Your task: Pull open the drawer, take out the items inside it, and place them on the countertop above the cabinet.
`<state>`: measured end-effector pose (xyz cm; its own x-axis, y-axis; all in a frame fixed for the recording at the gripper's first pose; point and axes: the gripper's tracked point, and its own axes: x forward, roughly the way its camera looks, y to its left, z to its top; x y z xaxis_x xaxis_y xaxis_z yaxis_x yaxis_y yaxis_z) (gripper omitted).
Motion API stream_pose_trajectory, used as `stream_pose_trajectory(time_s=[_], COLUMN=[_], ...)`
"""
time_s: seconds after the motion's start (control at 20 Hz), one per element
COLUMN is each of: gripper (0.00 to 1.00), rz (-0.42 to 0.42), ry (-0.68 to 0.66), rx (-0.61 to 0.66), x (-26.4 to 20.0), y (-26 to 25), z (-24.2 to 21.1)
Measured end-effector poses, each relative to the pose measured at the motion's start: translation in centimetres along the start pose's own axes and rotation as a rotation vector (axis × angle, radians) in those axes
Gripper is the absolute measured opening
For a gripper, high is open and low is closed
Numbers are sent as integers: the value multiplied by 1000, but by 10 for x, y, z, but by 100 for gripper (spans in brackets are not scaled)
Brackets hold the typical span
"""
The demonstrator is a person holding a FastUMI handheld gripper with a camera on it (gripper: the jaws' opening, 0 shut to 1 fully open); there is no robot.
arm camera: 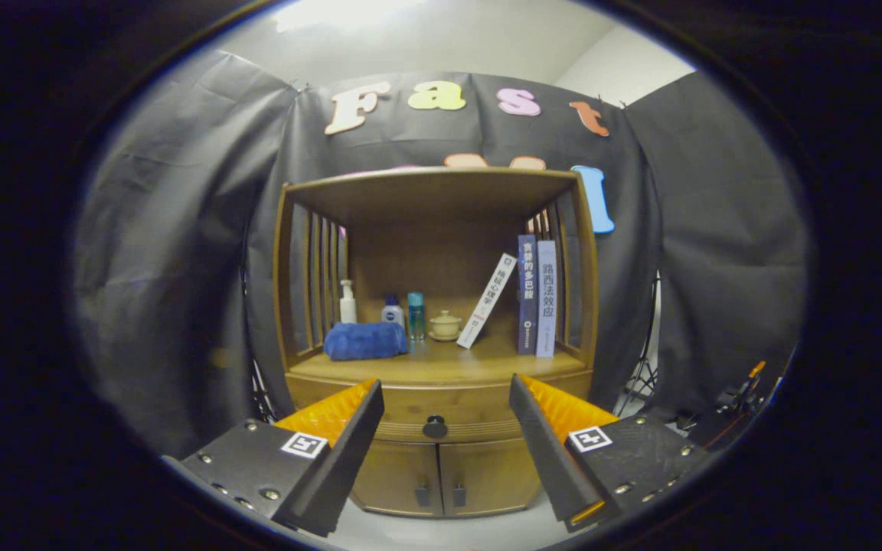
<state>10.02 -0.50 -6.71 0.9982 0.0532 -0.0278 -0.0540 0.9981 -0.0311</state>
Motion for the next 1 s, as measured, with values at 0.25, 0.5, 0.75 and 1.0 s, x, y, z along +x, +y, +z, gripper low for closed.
stream_pose_trajectory(time_s=[0.25, 0.5, 0.75, 1.0], gripper=[99, 99, 81, 57], rz=[18, 8, 33, 7], ry=[6, 174, 166, 140], rx=[10, 58, 100, 34], x=[70, 123, 159, 172], y=[2, 7, 20, 22], z=[-77, -162, -170, -172])
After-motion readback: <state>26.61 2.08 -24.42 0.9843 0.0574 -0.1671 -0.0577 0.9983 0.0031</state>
